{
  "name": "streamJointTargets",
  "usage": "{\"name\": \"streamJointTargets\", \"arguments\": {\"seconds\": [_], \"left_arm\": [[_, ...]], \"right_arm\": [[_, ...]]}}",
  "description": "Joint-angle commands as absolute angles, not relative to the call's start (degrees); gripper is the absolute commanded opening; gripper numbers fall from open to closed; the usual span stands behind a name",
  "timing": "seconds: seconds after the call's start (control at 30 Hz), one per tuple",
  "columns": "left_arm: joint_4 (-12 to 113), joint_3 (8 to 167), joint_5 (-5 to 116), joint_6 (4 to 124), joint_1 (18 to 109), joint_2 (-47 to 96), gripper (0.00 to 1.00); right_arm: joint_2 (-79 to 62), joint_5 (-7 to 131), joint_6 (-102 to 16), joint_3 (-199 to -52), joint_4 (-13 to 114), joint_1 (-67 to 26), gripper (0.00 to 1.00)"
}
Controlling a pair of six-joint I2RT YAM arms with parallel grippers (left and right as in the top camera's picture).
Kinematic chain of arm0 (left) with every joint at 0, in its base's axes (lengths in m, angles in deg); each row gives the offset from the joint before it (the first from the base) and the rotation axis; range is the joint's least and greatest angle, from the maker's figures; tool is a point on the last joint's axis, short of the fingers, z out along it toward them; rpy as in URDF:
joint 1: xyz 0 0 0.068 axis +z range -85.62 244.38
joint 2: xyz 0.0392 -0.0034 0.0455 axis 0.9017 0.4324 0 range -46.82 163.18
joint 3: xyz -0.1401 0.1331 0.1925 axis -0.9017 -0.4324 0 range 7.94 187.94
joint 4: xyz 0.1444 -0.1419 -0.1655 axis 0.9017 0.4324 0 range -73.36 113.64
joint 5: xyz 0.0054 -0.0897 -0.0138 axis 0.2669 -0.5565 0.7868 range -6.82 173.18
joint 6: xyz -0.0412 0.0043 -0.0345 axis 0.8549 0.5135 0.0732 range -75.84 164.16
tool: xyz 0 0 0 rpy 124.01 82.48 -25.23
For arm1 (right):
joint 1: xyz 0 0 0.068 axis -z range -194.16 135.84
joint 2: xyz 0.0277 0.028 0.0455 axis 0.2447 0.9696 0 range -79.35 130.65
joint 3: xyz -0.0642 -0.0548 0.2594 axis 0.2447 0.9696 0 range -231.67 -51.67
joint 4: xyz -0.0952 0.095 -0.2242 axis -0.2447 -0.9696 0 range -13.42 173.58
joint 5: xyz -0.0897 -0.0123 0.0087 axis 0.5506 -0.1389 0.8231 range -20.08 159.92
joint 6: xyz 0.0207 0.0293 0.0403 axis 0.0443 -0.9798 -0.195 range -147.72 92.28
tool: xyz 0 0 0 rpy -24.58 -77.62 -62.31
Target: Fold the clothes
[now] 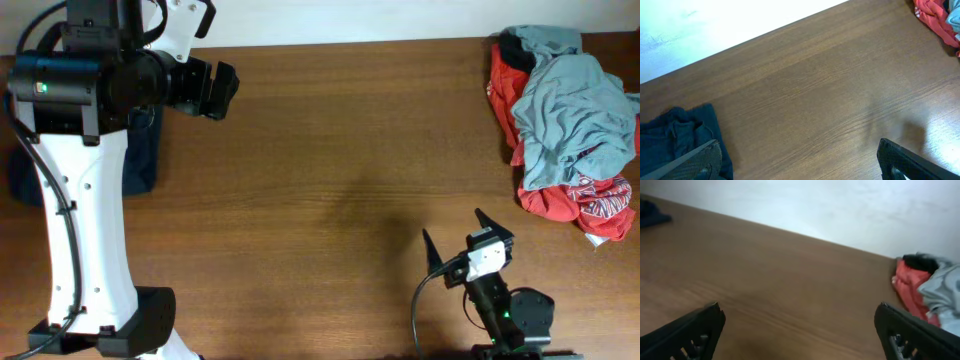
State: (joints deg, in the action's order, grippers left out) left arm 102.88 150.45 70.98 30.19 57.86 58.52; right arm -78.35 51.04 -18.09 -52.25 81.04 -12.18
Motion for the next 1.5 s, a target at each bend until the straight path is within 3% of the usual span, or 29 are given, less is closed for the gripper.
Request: {"name": "streamJointTargets", "arguments": {"seconds": [0.0, 1.2, 1.47], "left_arm": [[102.86, 150.69, 70.5, 29.29, 57.73, 58.21, 0.99], [102.86, 150.69, 70.52, 29.29, 57.73, 58.21, 0.99], [101.68, 149.84, 76.16, 29.03, 57.77, 55.77, 0.99]], "right_arm": [[-79.16, 52.66, -18.31, -51.99, 80.42, -12.6, 0.99], [-79.14, 54.08, -18.29, -51.99, 80.47, -12.6, 0.99], [-79.14, 54.08, -18.29, -51.99, 80.47, -12.6, 0.98]]}}
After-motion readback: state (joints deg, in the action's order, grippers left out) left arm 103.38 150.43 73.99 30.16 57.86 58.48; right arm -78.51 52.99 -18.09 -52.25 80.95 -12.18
